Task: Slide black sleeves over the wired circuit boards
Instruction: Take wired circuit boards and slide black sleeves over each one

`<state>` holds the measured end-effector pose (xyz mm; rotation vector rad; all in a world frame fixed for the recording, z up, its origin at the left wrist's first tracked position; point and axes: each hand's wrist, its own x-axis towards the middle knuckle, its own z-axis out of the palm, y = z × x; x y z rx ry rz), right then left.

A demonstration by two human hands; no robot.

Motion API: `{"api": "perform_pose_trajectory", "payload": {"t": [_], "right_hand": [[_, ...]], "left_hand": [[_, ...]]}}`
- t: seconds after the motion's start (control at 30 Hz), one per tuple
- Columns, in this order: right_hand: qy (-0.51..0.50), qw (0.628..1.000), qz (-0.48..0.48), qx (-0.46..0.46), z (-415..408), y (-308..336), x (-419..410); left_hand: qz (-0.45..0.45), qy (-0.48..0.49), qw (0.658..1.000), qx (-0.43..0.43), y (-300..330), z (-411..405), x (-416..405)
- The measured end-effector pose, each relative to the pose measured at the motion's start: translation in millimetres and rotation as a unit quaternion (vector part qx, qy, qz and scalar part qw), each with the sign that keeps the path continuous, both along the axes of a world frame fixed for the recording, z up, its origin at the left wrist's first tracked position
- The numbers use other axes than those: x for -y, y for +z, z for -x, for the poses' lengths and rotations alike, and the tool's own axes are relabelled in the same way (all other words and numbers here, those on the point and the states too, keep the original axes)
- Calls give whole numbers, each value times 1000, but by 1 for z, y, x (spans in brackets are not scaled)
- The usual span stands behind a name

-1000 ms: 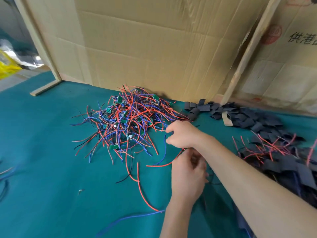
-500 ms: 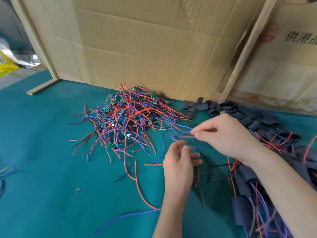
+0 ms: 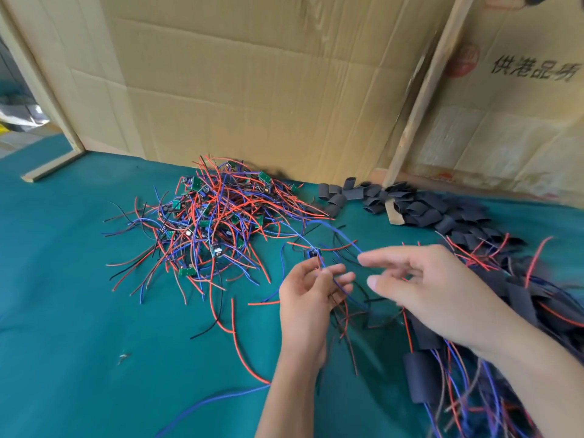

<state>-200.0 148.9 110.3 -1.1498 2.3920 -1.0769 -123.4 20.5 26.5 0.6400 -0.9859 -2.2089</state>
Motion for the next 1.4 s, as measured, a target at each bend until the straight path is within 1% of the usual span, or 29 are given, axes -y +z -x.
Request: {"api": "perform_pose_trajectory", "payload": {"t": [0.03, 0.1, 0.17, 0.2, 0.23, 0.3, 0.33, 0.37, 0.43, 0.47, 0.5, 0.57, 0.6, 0.67, 0.73, 0.83, 0.9, 0.97, 1.0, 1.03, 1.07, 1.1, 1.13, 1.17, 1.2, 1.27, 1.3, 1.33, 1.4], "right_hand": [[-3, 1000, -19, -12, 6, 1, 5], [0, 994, -77, -72, 16, 1, 17], [-7, 987, -107, -121, 22, -2, 35], [-16, 986, -109, -123, 24, -5, 45], [-26, 989, -102, -105, 26, -7, 55], [-36, 995, -77, -49, 26, -7, 72], [-33, 996, -71, -50, 27, -8, 78], [-27, 994, -75, -73, 28, -8, 83], [-13, 991, -88, -103, 31, -4, 85], [-9, 993, -83, -82, 33, -2, 84], [-3, 998, -61, -29, 33, 0, 82], [3, 996, 5, 92, 32, 5, 74], [4, 991, 26, 132, 31, 6, 71], [1, 985, 40, 168, 28, 7, 66], [-11, 983, 44, 178, 21, 5, 63], [-15, 985, 56, 160, 12, -3, 62], [-3, 981, 59, 186, 8, -10, 62], [38, 977, 26, 209, 10, -10, 61], [59, 978, -4, 202, 15, -7, 60], [67, 982, -39, 172, 22, -3, 59], [60, 989, -76, 114, 34, 1, 59], [31, 992, -118, 31, 51, 5, 58], [-7, 986, -159, -59, 71, 9, 57], [-49, 969, -206, -128, 91, 12, 53], [-79, 946, -266, -169, 109, 13, 48], [-106, 889, -403, -190, 136, 8, 37], [-110, 868, -448, -183, 143, 3, 32], [-110, 858, -469, -180, 149, -3, 28], [-121, 861, -463, -174, 157, -9, 26]], "left_hand": [[9, 3, 1000, 2, 0, 0, 0], [30, 4, 1000, 5, 1, 0, -2], [65, 8, 998, 11, 1, 0, -3], [91, 10, 996, 20, 1, -1, -3], [122, 9, 992, 31, 2, -1, -3], [195, -11, 979, 50, 2, -1, -6], [228, -27, 972, 53, 3, -1, -8], [253, -41, 965, 55, 3, -1, -9], [273, -55, 958, 62, 2, -1, -10], [265, -60, 961, 57, 2, -2, -9], [240, -70, 967, 40, 4, -4, -8], [161, -90, 983, -15, 6, -6, -3], [119, -97, 987, -45, 7, -6, -1], [55, -103, 989, -90, 10, -7, -1], [27, -102, 989, -107, 10, -8, -1], [36, -103, 987, -118, 10, -9, -1], [57, -105, 986, -114, 10, -9, -1], [63, -101, 987, -104, 9, -9, 0], [58, -97, 989, -97, 9, -8, 0], [49, -92, 991, -87, 9, -8, 1], [50, -86, 992, -72, 7, -7, 1], [63, -81, 993, -51, 6, -6, 1], [87, -78, 993, -28, 5, -6, 1], [110, -82, 991, -12, 5, -6, 0], [127, -91, 988, -1, 5, -5, -2], [146, -107, 983, 12, 5, -5, -4], [148, -113, 982, 16, 6, -5, -4], [145, -117, 982, 17, 6, -5, -4], [136, -123, 983, 14, 7, -6, -4]]}}
